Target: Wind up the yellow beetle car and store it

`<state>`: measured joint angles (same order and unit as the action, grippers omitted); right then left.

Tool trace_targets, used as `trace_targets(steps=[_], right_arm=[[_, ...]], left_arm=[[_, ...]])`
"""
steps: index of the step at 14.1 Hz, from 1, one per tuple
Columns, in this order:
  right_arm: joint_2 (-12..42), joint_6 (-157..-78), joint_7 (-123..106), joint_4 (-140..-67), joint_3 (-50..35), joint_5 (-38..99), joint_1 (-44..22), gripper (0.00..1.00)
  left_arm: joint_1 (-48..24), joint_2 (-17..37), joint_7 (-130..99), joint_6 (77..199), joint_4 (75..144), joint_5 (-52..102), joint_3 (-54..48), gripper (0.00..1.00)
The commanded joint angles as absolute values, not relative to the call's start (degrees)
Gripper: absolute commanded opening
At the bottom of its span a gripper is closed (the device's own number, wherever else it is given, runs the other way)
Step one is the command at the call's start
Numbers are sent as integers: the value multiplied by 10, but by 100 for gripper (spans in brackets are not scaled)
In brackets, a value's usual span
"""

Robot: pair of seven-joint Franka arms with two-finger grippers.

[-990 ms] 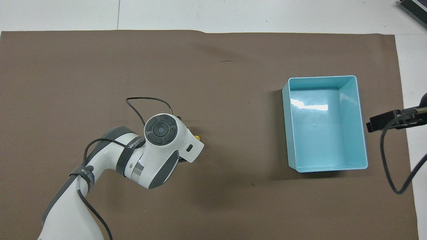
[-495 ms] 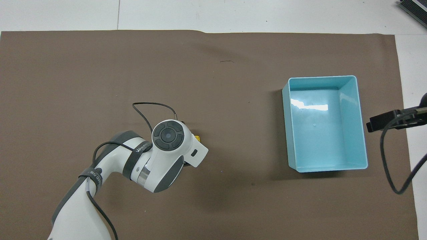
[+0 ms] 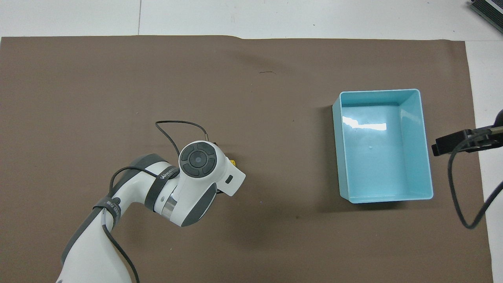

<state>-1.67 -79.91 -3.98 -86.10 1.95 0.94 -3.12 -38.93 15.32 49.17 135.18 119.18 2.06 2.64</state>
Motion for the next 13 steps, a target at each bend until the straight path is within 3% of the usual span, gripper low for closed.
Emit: trace_targets(steps=[1,6,7,8,9,13], right_arm=[[-24,-797,-35,-864,18,14,-24,100],[-25,-831,-36,-869,17,14,-25,100],[-27,-831,-37,-874,17,14,-25,100],[-31,-831,-37,-877,17,14,-25,100],[-31,-829,-35,-878,16,14,-27,100],[-31,-829,-37,-878,17,14,-29,100]], left_arm=[[-404,145,485,1354,1194,28,40,76],[-406,143,484,1346,1193,27,40,71],[-406,143,484,1345,1194,27,40,56],[-406,143,484,1342,1194,27,40,22],[-405,143,485,1341,1194,27,40,0],[-403,142,490,1341,1191,27,40,0]])
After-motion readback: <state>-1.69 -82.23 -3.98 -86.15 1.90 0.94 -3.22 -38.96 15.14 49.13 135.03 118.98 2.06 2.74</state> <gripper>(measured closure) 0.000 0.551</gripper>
